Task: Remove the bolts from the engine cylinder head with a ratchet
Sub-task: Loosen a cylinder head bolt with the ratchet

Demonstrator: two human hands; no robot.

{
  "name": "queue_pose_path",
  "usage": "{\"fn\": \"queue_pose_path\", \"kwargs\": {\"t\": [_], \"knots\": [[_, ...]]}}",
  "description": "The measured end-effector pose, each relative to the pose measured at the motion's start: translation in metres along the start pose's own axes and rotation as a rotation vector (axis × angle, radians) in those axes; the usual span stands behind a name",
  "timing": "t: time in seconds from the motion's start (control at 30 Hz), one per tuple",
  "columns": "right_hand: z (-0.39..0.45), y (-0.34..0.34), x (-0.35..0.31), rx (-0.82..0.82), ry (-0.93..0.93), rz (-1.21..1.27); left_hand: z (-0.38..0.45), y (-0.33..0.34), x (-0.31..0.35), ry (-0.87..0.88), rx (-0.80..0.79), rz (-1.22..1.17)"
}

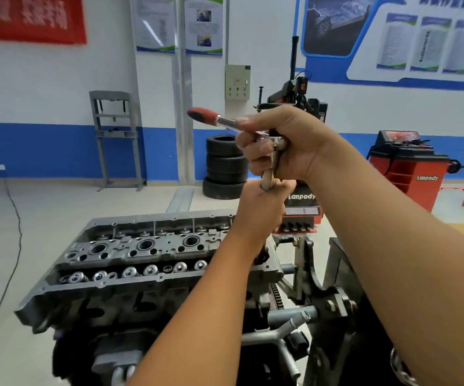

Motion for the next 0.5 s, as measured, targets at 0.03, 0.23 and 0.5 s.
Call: {"fn": "queue_pose_path", "kwargs": {"t": [0.03, 0.23, 0.5], "knots": [[-0.001, 0.003, 0.002, -0.069, -0.005, 0.016, -0.001, -0.001, 0.001, 0.032, 0.025, -0.009], [-0.001, 0.001, 0.003, 0.536, -0.268, -0.104, 0.001, -0.009, -0.005, 0.063, 0.2, -0.035], [-0.01, 0.005, -0.002, 0.117, -0.043, -0.073, -0.009, -0.002, -0.001, -0.008, 0.032, 0.045]]}}
Point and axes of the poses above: each hand's wrist, its own z-axis towards the middle knuckle, its own y-axis out of the palm, x = y × z, the point moved 6 cm from there along z, towards the middle knuckle, and after that the axes turned 12 degrees about -y, right-handed, at the moved point
